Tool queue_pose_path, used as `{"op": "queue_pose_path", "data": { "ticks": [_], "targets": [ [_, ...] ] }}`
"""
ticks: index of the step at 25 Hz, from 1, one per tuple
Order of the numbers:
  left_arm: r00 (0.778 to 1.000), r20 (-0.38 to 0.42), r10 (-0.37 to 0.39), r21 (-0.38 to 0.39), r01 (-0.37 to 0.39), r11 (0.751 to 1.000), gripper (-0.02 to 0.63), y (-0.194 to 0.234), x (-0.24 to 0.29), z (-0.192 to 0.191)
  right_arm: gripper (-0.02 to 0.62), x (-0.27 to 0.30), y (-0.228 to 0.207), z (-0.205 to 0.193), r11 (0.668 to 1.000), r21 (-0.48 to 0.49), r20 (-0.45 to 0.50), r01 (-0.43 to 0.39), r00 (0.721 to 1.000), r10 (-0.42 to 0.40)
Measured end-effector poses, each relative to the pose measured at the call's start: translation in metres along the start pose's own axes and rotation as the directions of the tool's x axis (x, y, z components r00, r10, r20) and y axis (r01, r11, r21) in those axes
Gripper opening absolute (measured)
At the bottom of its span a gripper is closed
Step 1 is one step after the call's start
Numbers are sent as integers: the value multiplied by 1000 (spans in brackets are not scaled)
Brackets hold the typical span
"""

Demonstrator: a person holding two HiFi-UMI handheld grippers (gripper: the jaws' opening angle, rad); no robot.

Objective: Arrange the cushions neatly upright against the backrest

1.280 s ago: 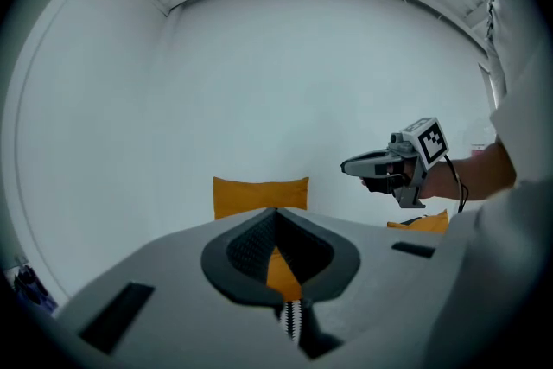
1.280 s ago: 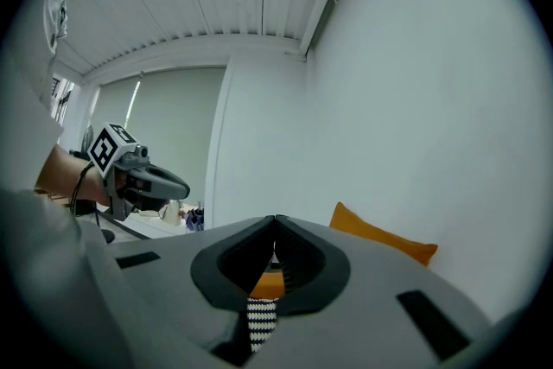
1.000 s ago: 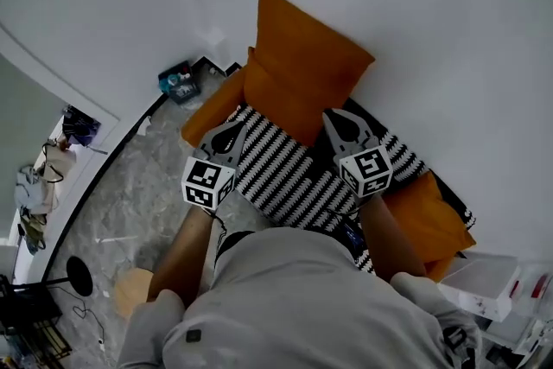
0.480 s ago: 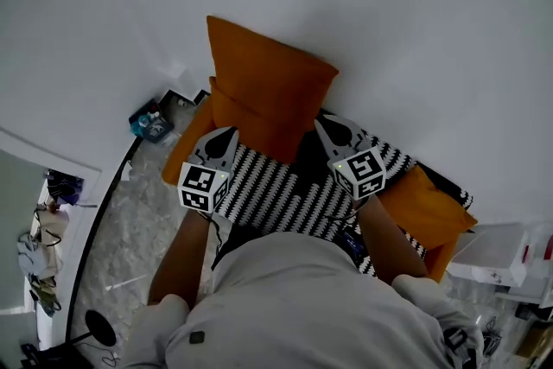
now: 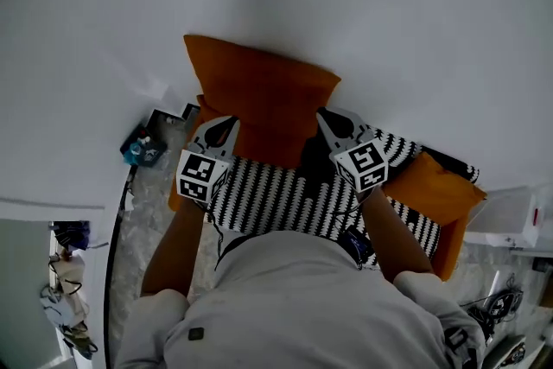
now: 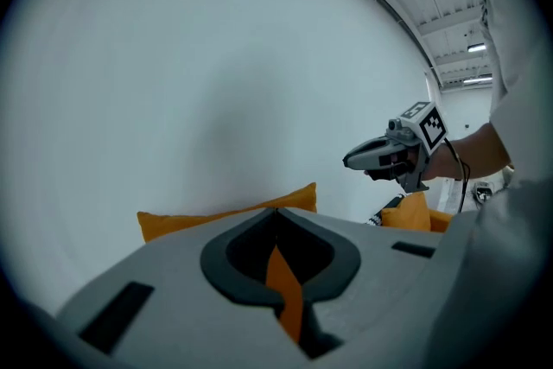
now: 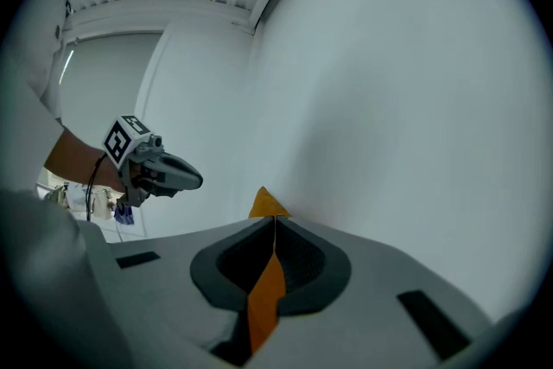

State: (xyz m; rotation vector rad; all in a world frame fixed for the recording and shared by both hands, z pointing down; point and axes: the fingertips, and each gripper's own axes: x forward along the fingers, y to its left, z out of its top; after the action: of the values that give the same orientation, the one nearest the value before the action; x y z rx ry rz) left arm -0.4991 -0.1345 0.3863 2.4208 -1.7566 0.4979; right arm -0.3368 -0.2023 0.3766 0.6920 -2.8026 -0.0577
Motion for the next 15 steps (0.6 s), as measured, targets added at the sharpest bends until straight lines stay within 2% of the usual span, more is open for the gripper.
{"op": "queue_pose_path", "data": {
  "ticks": [8,13,15],
  "targets": [
    [991,-48,-126,104,130,986,11,69,40,-1,31,56,-16,7,996,-38,-53,84,995,-86],
    [972,-94,-214,210,229,950,16,103,66,1,32,87,-20,12,990,-105,-122,91,987,-103],
    [960,-122,-250,240,273,932,41,114,77,-3,44,97,-21,9,989,-125,-168,83,980,-103]
  ]
}}
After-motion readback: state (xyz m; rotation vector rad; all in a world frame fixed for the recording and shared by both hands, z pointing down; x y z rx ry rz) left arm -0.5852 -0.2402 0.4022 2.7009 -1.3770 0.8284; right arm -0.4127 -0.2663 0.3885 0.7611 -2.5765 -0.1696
